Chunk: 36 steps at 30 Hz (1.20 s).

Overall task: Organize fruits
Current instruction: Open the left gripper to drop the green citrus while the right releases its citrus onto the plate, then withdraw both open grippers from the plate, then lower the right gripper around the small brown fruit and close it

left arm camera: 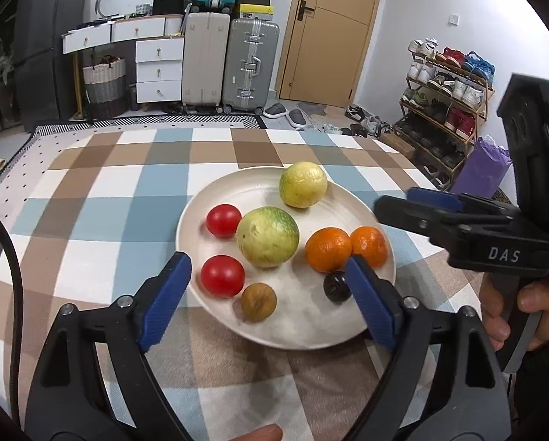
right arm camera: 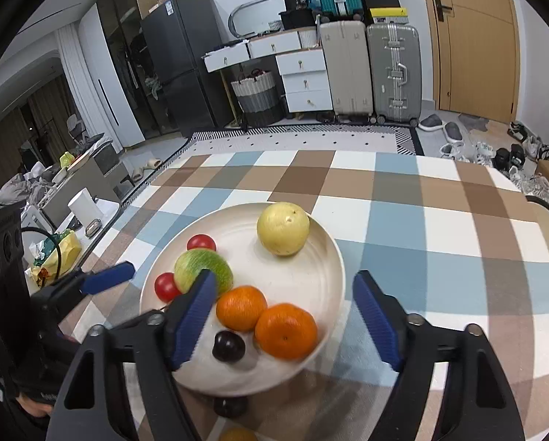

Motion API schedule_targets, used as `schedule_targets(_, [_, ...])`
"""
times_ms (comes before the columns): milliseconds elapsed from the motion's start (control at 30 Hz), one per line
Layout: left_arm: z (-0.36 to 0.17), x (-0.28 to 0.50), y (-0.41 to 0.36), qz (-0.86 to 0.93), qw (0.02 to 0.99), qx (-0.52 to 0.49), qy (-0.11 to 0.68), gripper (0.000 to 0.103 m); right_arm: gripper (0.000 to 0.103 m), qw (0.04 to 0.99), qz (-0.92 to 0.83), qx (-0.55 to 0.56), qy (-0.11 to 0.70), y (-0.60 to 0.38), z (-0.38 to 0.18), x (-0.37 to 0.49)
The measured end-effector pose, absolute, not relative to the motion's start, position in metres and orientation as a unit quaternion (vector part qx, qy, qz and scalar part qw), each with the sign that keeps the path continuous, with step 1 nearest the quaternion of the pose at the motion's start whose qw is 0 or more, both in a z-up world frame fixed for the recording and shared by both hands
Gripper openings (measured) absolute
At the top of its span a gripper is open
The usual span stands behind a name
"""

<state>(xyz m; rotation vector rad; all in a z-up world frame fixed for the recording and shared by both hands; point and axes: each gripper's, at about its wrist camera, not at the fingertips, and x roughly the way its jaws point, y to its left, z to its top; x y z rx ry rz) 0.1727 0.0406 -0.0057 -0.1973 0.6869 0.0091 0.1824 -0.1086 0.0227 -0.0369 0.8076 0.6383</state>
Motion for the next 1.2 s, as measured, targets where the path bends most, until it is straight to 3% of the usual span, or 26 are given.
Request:
schedule_targets(133, [-0.004, 0.158, 0.040, 0.013, 0.939, -0.096, 0.331, 0.102, 0.097, 0.872, 0.312, -0.025, 0.377, -0.119, 0.025, 0.169])
schedule_targets(200, [-0.003, 0.150, 0.039, 0.012, 0.941, -0.096, 0.326, 0.102, 0.103, 0.880, 0.306, -0.035, 0.362, -0.123, 0.025, 0.159])
schedule_targets(1200, [-0.031, 0.138, 0.013, -0.006, 0.927, -0.053, 0.372, 0.102, 0.103, 0.827, 0.343, -0.104, 0.433, -0.131, -0.022, 0.113])
